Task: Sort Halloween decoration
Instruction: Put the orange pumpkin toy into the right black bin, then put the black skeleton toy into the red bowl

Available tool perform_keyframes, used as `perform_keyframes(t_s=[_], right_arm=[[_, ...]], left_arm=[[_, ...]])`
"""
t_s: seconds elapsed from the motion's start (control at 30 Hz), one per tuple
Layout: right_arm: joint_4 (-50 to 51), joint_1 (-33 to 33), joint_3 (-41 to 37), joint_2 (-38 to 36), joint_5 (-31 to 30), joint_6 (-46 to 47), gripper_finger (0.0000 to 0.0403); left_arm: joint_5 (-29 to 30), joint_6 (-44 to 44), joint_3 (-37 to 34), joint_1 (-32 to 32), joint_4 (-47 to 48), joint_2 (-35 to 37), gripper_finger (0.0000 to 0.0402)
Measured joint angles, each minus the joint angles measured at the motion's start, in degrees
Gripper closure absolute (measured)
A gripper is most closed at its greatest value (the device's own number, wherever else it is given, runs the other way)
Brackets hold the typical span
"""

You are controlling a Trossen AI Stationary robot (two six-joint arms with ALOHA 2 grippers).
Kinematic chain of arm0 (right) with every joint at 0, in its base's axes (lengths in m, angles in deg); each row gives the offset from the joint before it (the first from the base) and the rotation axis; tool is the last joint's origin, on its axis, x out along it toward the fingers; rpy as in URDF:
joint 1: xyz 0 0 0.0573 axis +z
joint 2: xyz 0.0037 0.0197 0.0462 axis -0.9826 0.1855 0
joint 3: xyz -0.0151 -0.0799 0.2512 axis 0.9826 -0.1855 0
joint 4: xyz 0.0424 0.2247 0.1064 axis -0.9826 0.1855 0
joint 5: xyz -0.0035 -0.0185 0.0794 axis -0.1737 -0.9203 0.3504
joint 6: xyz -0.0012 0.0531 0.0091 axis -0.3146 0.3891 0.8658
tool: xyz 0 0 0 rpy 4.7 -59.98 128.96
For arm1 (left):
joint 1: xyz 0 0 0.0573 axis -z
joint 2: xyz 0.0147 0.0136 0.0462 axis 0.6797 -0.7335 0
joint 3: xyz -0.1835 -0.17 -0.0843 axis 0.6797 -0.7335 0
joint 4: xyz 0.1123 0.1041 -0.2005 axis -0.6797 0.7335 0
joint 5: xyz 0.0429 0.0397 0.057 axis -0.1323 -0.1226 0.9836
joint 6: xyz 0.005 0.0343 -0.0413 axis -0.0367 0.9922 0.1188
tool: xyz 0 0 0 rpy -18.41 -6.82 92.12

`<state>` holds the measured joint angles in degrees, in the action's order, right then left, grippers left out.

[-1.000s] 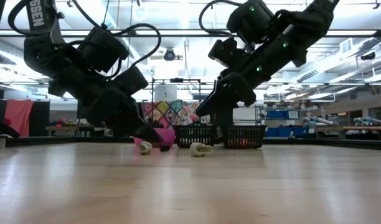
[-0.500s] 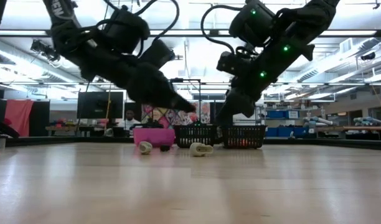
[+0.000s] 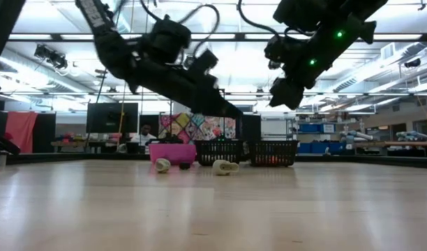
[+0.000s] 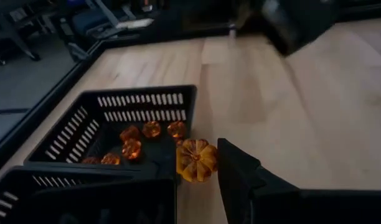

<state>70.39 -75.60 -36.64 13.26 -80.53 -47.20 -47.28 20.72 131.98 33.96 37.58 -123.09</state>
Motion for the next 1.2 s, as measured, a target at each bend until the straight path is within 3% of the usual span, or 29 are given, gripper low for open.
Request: perform_keyframes(t_s=[0.27, 0.53, 0.97, 1.2], right_arm=[[5.5, 0.0, 0.0, -1.1, -1.0, 4.9, 0.0241], [5.9, 0.1, 0.0, -1.2, -0.9, 4.9, 0.0241], [6.1, 0.1, 0.0, -1.2, -0.4, 5.8, 0.0241], [5.1, 0.2, -0.7, -1.2, -0.3, 6.9, 0.0241]], left_arm=[[-0.1, -0.3, 10.8, -2.5, 1.2, -10.0, 0.0346], [-0.1, -2.5, 21.8, -3.9, 13.4, -15.7, 0.0346], [1.7, -1.7, 22.4, -3.7, 16.2, -15.0, 0.0260], [3.7, 3.7, 18.0, -1.2, 12.9, -11.2, 0.0261]])
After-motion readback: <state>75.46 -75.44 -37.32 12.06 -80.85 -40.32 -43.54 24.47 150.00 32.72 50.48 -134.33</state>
